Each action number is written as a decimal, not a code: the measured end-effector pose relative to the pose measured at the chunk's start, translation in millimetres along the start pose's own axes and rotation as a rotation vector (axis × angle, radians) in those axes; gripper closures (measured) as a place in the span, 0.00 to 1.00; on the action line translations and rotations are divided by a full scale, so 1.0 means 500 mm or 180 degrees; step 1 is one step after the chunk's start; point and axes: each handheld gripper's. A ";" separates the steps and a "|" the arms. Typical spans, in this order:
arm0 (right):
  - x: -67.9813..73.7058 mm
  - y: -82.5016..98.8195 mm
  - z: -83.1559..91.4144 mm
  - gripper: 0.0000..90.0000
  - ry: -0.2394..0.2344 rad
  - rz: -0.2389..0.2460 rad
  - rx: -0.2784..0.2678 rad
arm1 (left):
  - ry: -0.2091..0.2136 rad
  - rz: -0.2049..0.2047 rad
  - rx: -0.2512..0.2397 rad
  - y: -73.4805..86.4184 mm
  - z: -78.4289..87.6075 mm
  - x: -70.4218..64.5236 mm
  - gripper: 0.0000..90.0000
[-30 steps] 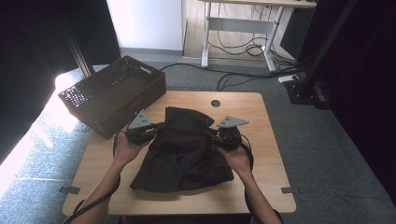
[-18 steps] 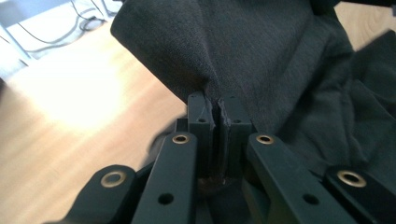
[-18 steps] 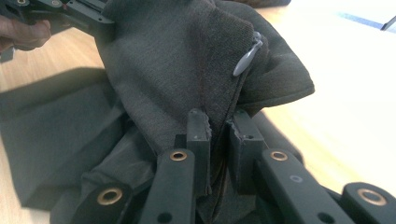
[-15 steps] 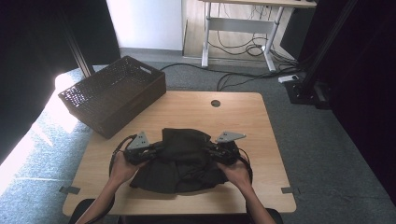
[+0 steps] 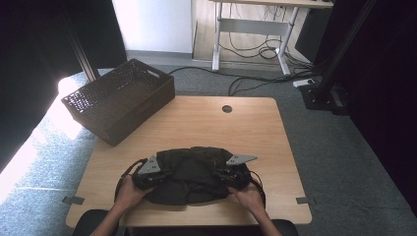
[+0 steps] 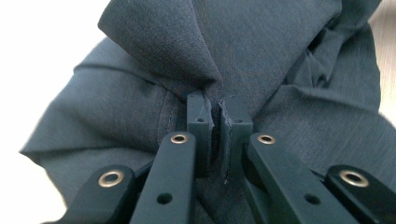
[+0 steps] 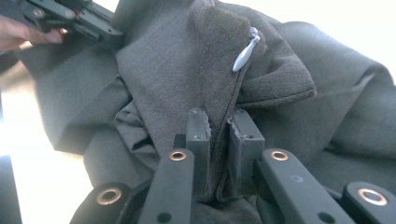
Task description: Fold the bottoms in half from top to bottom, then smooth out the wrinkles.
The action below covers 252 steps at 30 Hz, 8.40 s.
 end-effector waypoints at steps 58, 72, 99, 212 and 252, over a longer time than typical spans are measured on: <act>-0.039 -0.046 0.075 0.33 0.0265 0.0109 -0.0152 | 0.0029 0.0306 -0.0192 -0.082 0.105 0.098 0.26; -0.012 -0.074 0.029 0.27 0.0031 0.0149 -0.0104 | 0.0205 0.0040 0.0100 -0.112 0.013 -0.003 0.21; 0.043 -0.025 -0.028 0.14 0.0193 0.0193 0.0273 | 0.0048 0.0166 0.0129 -0.030 0.020 -0.055 0.20; -0.172 0.131 0.073 0.00 0.1340 -0.0373 0.0317 | -0.0690 0.0877 0.0630 0.137 0.064 0.137 0.00; -0.173 0.018 -0.025 0.73 0.1071 -0.0207 0.0507 | -0.0292 0.0911 0.0398 0.019 -0.049 0.162 0.75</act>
Point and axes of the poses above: each handheld gripper's, and its own axes: z roughly backward along the jaws, y roughly out of its underside, x roughly to its left, and after that the axes turned 2 degrees about -y, right-handed
